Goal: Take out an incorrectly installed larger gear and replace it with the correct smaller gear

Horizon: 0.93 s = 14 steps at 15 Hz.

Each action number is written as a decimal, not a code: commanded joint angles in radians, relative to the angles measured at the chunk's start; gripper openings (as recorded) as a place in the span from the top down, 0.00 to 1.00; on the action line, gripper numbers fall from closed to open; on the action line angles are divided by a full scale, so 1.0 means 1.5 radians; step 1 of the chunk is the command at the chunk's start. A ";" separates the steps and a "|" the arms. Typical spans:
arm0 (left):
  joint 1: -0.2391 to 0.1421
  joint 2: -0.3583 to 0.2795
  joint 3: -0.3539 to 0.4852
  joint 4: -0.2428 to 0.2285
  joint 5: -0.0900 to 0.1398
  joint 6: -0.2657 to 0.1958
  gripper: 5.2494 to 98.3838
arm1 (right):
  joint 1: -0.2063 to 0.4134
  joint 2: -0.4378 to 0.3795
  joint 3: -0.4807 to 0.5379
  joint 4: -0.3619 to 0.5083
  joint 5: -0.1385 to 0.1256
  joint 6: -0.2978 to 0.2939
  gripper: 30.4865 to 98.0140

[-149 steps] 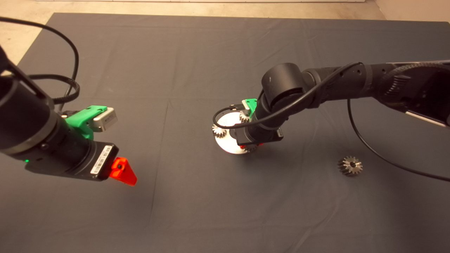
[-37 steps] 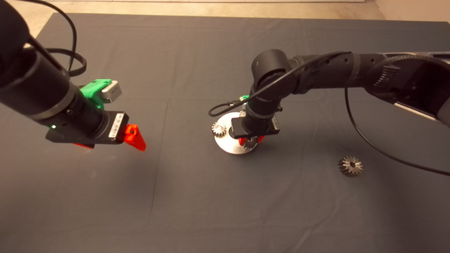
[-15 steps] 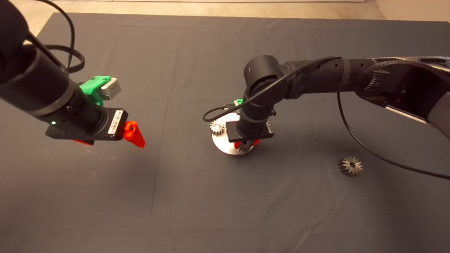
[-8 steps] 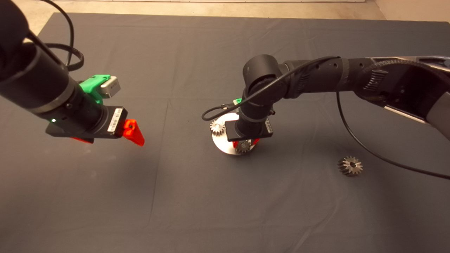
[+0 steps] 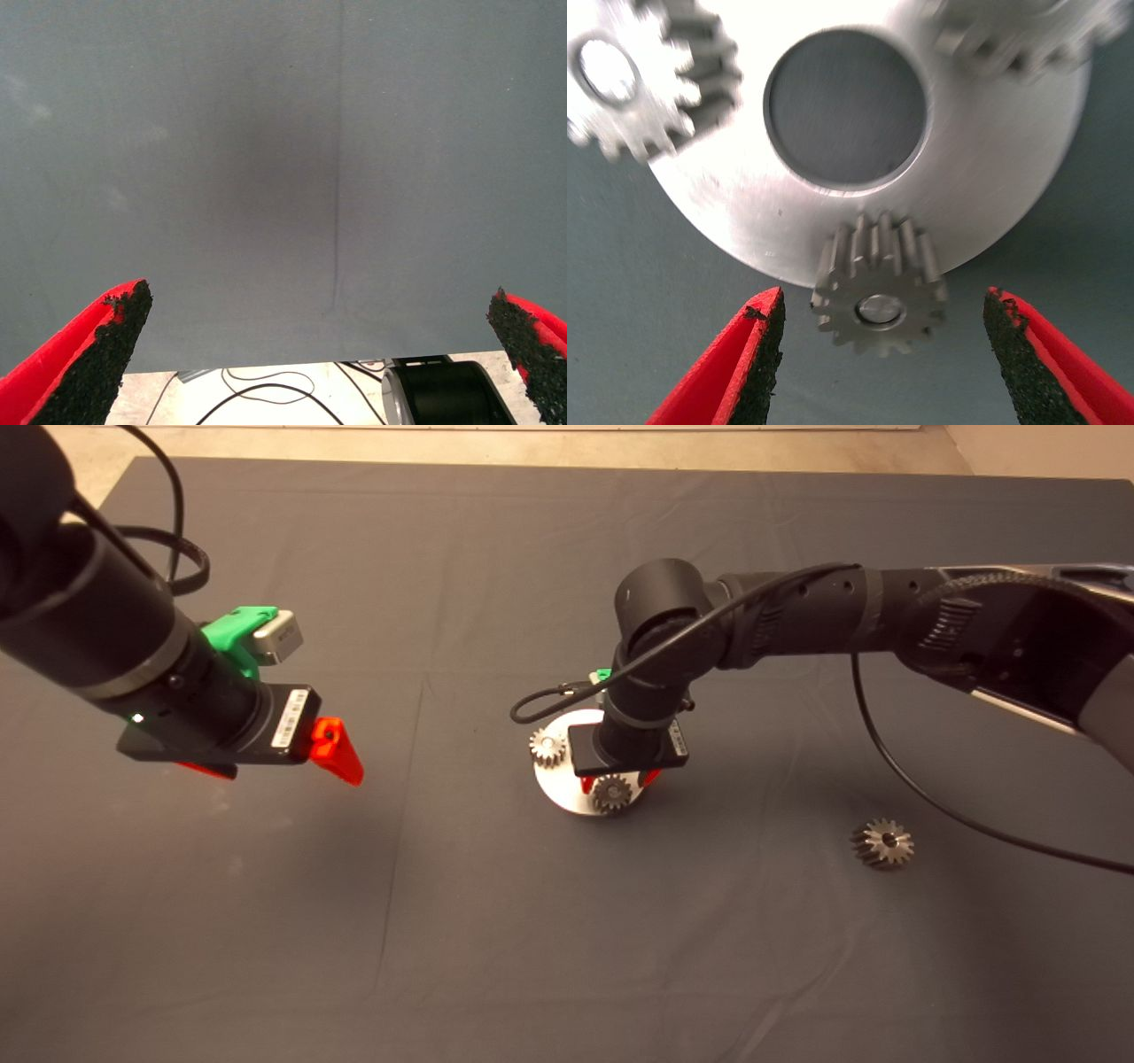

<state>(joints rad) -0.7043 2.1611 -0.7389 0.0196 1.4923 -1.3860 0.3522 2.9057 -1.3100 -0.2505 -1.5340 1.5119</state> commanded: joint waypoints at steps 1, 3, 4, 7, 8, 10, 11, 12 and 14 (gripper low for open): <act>-0.009 -0.003 0.000 -0.001 0.028 0.021 0.01 | 0.123 0.000 0.011 -0.015 -0.007 -0.003 0.57; -0.009 -0.001 -0.004 -0.001 0.062 0.026 0.01 | 0.148 -0.003 0.014 -0.015 -0.007 -0.002 0.51; -0.009 -0.002 -0.005 -0.002 0.071 0.026 0.01 | 0.161 -0.002 0.023 -0.014 -0.007 -0.003 0.48; -0.008 -0.007 0.032 -0.003 0.101 0.024 0.01 | 0.205 -0.016 0.099 -0.006 -0.007 0.022 0.44; -0.009 -0.016 0.073 -0.002 0.103 0.020 0.01 | 0.227 -0.035 0.158 0.016 -0.007 0.070 0.44; -0.008 -0.030 0.134 -0.014 0.101 0.009 0.01 | 0.245 -0.078 0.275 0.048 -0.007 0.147 0.44; -0.009 -0.032 0.146 -0.021 0.102 -0.003 0.01 | 0.245 -0.084 0.312 0.061 -0.006 0.176 0.44; -0.009 -0.043 0.157 -0.032 0.102 -0.012 0.01 | 0.246 -0.081 0.349 0.080 -0.006 0.212 0.44; -0.009 -0.061 0.166 -0.053 0.096 -0.033 0.01 | 0.246 -0.086 0.424 0.114 -0.006 0.300 0.44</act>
<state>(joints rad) -0.7043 2.1240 -0.5742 0.0057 1.5202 -1.3734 0.6704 2.8203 -0.9193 -0.2250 -1.5326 1.7172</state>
